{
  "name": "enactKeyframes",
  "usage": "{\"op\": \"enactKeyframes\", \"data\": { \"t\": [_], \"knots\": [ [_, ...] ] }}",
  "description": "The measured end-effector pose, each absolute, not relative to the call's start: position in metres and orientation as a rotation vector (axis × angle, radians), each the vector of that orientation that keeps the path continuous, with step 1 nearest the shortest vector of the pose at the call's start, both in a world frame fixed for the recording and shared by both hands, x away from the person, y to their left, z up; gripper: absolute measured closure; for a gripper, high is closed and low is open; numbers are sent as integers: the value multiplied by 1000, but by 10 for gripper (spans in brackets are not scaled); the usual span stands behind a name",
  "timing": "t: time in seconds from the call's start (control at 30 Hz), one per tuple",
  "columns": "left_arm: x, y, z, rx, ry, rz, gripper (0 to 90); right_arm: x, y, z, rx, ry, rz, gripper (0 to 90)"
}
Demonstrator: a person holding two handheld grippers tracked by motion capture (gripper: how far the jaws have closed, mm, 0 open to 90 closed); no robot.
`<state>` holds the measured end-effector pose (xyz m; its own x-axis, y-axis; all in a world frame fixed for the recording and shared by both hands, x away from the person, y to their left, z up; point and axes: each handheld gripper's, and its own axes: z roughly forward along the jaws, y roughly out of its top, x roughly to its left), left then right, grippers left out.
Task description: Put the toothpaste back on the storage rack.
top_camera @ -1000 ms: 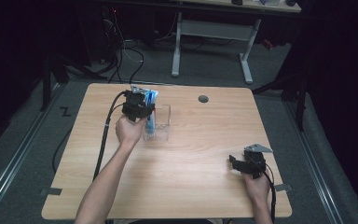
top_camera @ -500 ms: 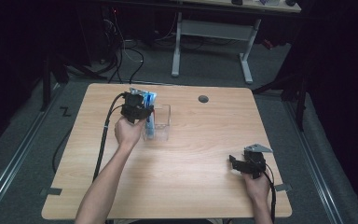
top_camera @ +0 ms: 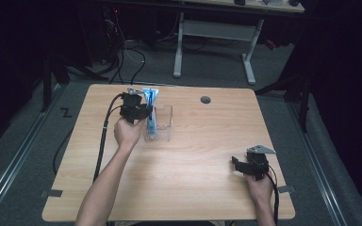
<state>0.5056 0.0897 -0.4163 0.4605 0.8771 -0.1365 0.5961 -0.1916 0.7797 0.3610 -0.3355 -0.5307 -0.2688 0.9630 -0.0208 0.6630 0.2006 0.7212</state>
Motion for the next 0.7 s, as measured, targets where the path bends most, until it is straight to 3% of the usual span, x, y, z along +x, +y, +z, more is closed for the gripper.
{"op": "enactKeyframes", "data": {
  "t": [0.17, 0.47, 0.7],
  "knots": [
    [504, 89, -415, 1892, 1229, 443, 640, 361, -336, -531, 1510, 2007, 837, 285],
    [496, 88, -409, 1908, 1196, 503, 499, 361, -336, -531, 1509, 2007, 837, 285],
    [490, 89, -404, 1907, 1177, 515, 458, 361, -336, -531, 1509, 2007, 837, 285]
  ]
}}
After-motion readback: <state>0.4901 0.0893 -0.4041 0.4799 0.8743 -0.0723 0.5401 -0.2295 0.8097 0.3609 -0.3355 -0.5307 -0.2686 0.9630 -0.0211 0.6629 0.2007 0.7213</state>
